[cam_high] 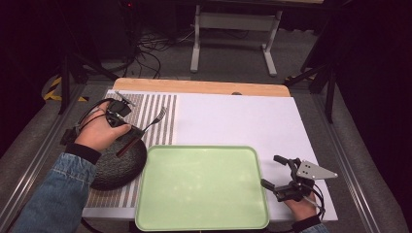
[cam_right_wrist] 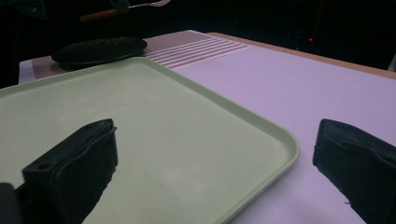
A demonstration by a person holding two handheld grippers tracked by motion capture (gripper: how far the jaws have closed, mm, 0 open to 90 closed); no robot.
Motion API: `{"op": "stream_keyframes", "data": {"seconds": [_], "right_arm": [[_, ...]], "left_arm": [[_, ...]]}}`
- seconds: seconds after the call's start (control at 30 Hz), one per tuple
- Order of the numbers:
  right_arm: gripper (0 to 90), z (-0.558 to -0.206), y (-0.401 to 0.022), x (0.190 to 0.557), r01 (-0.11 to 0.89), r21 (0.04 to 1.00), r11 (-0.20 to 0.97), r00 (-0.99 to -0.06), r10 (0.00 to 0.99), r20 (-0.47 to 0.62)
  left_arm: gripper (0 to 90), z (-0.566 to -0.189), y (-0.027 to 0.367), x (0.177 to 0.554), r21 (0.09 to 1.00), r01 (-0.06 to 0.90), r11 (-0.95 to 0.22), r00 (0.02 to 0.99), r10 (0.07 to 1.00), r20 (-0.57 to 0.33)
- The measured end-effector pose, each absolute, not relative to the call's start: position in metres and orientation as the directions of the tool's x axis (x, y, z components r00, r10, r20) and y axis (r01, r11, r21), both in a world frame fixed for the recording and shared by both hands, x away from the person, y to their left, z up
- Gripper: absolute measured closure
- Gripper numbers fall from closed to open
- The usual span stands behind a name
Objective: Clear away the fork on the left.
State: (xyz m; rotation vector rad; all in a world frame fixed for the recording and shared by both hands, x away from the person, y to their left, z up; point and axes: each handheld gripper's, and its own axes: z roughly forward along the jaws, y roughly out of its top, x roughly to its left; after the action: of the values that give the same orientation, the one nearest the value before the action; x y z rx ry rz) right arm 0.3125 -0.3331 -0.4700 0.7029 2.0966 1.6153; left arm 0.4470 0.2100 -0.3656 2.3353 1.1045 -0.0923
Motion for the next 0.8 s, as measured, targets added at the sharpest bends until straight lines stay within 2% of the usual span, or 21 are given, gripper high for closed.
{"op": "stream_keyframes", "data": {"seconds": [0.33, 0.8], "right_arm": [[0.4, -0.47, -0.333, 0.312, 0.145, 0.968, 0.207, -0.794, 0.607, -0.011], [0.4, -0.47, -0.332, 0.313, 0.146, 0.967, 0.208, -0.796, 0.605, -0.01]], "left_arm": [[77.6, -0.368, 0.204, 0.421, 0.477, 0.744, -0.467, 0.648, 0.676, -0.35], [77.6, -0.377, 0.184, 0.386, 0.493, 0.727, -0.478, 0.671, 0.647, -0.362]]}}
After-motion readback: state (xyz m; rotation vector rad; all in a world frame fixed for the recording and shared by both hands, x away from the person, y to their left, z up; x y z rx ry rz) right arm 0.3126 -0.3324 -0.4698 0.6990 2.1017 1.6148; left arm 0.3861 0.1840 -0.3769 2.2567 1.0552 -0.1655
